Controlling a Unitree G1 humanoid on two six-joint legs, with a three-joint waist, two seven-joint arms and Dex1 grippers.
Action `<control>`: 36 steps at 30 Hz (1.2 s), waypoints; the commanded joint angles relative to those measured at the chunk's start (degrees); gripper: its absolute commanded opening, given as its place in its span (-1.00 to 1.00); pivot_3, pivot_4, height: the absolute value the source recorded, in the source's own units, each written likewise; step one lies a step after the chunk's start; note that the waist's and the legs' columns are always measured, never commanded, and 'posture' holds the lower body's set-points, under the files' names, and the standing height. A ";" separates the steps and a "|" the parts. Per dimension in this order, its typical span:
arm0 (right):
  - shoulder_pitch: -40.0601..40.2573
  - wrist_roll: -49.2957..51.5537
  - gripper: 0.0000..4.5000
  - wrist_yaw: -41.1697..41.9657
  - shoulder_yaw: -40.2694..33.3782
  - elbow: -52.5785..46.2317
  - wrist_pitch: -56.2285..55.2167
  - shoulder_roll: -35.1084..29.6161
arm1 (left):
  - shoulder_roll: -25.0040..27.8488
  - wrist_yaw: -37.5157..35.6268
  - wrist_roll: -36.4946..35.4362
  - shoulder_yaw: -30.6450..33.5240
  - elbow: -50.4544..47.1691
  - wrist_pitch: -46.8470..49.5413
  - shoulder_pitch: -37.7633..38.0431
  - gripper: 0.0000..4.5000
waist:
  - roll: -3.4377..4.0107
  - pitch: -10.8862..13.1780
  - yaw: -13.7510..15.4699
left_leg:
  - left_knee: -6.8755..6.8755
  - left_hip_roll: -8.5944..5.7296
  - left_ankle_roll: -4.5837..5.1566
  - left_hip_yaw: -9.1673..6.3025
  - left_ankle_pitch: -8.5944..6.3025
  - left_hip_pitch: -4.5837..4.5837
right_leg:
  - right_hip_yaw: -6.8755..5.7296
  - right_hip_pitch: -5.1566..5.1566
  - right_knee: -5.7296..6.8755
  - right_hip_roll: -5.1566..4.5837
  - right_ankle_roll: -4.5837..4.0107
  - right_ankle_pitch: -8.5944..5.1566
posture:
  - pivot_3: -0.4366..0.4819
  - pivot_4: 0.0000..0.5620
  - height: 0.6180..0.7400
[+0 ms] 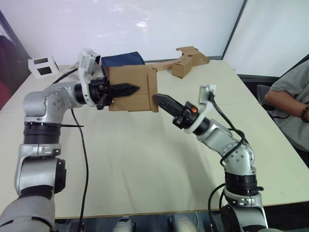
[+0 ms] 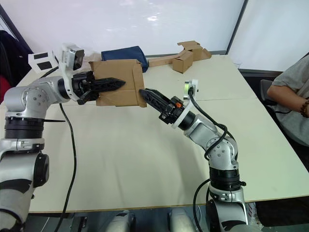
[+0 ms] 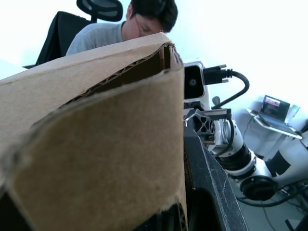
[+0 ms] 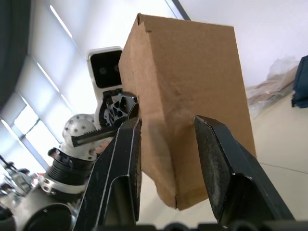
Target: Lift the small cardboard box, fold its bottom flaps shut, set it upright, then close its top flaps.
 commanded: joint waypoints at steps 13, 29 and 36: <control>2.45 3.22 -0.99 -2.63 -0.98 -0.87 -1.70 2.53 | 0.45 0.24 -0.83 1.22 -0.94 -0.52 -1.09 -1.00 | 0.00 0.00 0.02 | 0.00 0.00 0.01 0.00 -0.01 0.00 | 0.00 -0.01 0.01 0.01 0.00 0.00 | -0.05 -0.47 1.00; 1.54 10.93 0.00 -7.54 -5.68 3.97 -2.70 5.18 | 0.57 0.81 -0.95 1.46 -0.95 -0.37 -0.98 -1.00 | 0.00 0.00 0.03 | 0.00 0.00 0.00 0.00 0.00 0.00 | 0.00 0.00 0.02 0.00 0.00 0.00 | -0.05 -0.47 1.00; 3.16 13.76 0.00 -8.59 -5.29 2.75 -1.94 5.98 | 0.41 1.01 -0.93 1.46 -0.80 -0.50 -1.07 -1.00 | 0.01 0.00 -0.03 | -0.01 0.00 0.00 0.00 0.00 0.00 | 0.00 -0.01 0.02 0.00 0.00 0.00 | -0.05 -0.47 1.00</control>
